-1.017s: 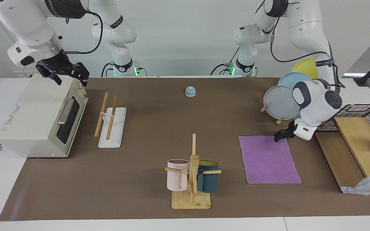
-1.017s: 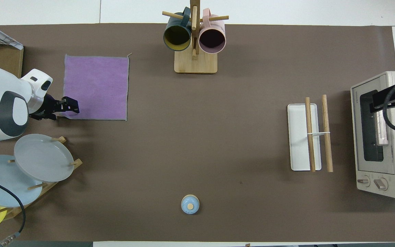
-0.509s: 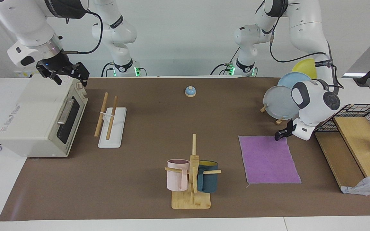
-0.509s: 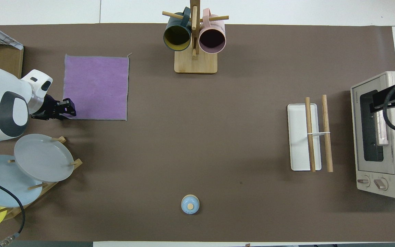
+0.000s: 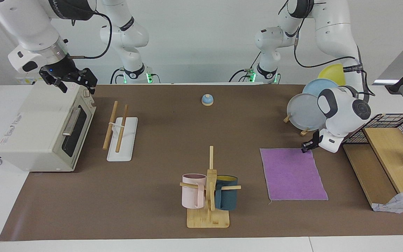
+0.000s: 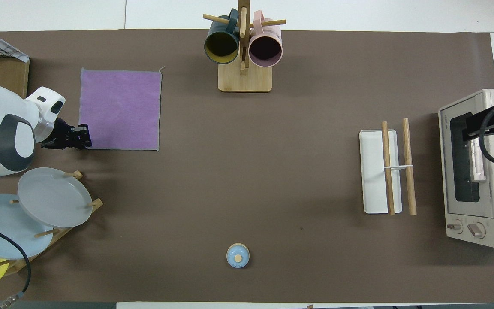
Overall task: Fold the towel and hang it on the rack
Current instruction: 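Reach the left gripper to the purple towel's near edge and grasp it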
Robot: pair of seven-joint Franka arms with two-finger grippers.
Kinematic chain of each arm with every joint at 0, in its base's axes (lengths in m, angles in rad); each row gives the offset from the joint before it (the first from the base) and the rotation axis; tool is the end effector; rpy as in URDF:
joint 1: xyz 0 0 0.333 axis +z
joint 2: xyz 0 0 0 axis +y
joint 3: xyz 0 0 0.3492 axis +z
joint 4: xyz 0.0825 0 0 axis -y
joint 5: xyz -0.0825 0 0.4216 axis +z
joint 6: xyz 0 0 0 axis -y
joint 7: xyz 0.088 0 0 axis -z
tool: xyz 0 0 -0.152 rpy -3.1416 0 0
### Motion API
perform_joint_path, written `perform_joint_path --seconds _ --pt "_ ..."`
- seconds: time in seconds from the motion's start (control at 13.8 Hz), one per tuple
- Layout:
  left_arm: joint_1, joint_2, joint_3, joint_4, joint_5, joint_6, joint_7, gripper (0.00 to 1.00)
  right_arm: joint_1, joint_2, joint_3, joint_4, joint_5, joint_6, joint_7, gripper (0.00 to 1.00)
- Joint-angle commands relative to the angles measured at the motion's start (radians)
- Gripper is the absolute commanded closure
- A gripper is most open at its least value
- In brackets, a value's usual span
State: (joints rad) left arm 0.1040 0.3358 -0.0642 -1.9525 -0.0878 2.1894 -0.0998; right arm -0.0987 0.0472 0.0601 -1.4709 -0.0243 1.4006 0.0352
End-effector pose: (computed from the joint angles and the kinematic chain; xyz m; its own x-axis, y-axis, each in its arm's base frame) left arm 0.6374 0.0198 0.2613 0.9757 0.1901 -0.1090 0.1989 -0.9770 0.0767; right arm 0.5845 -0.0274 0.6213 0.9902 -0.0773 -0.1163 -0.0748 -0.9969 0.0255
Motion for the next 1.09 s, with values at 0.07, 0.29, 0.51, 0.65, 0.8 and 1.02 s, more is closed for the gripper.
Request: perform_joint_path --seconds 0.07,0.29,0.51,0.65,0.8,1.02 --pt "0.011 -0.02 0.003 -0.022 -0.01 0.016 0.052 0.38 -0.013 -0.024 0.007 -0.029 0.014 0.012 -0.021 0.0" --pt "0.011 -0.014 0.001 -0.02 -0.01 0.036 0.052 0.55 -0.013 -0.023 0.007 -0.029 0.014 0.012 -0.021 0.0" --pt "0.01 -0.014 0.001 -0.019 -0.01 0.03 0.052 0.94 -0.015 -0.023 0.007 -0.029 0.014 0.012 -0.021 0.0" --pt "0.01 -0.012 0.003 -0.016 -0.01 0.029 0.052 1.0 -0.015 -0.023 0.007 -0.029 0.014 0.012 -0.021 0.0" --pt "0.002 -0.011 0.001 -0.009 0.0 0.029 0.06 1.0 -0.015 -0.023 0.007 -0.029 0.014 0.012 -0.021 0.0" --pt "-0.006 -0.023 0.003 -0.003 0.002 0.027 0.136 1.0 -0.015 -0.024 0.007 -0.029 0.014 0.012 -0.021 0.0"
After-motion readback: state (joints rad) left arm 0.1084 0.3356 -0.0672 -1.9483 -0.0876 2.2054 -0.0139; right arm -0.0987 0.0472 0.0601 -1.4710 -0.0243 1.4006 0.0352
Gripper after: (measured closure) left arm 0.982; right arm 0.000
